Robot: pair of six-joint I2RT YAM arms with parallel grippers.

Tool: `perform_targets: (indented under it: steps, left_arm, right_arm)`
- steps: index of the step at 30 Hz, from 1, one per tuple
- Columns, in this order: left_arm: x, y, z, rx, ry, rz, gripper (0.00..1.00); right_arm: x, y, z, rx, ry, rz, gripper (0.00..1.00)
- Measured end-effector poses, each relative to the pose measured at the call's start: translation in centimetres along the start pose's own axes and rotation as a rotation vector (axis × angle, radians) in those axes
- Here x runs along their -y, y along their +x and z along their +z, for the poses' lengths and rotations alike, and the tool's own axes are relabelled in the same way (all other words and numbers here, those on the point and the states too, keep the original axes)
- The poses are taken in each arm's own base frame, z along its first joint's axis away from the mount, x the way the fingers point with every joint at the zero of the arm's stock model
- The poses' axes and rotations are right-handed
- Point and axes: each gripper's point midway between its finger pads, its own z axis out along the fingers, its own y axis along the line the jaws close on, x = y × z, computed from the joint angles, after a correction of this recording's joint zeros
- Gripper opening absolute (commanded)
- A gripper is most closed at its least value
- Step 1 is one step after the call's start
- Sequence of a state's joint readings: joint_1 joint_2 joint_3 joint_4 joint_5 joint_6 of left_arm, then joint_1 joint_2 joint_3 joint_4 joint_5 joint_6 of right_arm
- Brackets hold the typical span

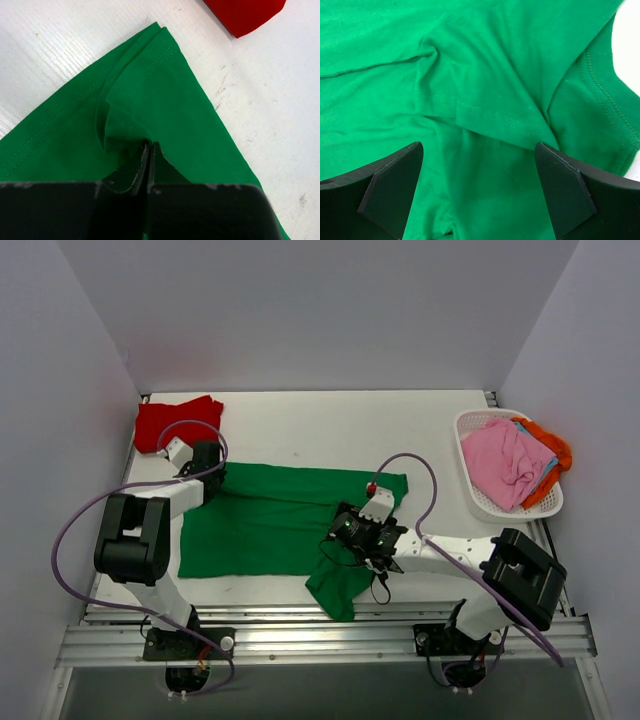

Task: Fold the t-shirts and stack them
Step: Flatten the tshirt out

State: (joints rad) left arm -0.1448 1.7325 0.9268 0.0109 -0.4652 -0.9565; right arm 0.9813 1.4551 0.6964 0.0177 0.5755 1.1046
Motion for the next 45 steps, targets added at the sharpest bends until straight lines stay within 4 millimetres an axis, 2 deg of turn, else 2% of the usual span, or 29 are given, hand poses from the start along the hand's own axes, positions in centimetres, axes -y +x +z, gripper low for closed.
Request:
perform_targets:
  steps: [19, 34, 45]
  left_arm:
    - [0.0, 0.0, 0.0, 0.001, 0.000, -0.001, 0.02]
    - [0.0, 0.0, 0.0, 0.000, 0.000, 0.000, 0.02]
    - [-0.2, 0.1, 0.0, -0.002, -0.002, 0.001, 0.02]
  right_arm:
    - [-0.1, -1.3, -1.6, 0.009, -0.027, 0.040, 0.89]
    - [0.1, 0.5, -0.5, -0.036, -0.005, 0.019, 0.88]
    - [-0.4, 1.3, -0.8, -0.051, -0.021, 0.023, 0.88]
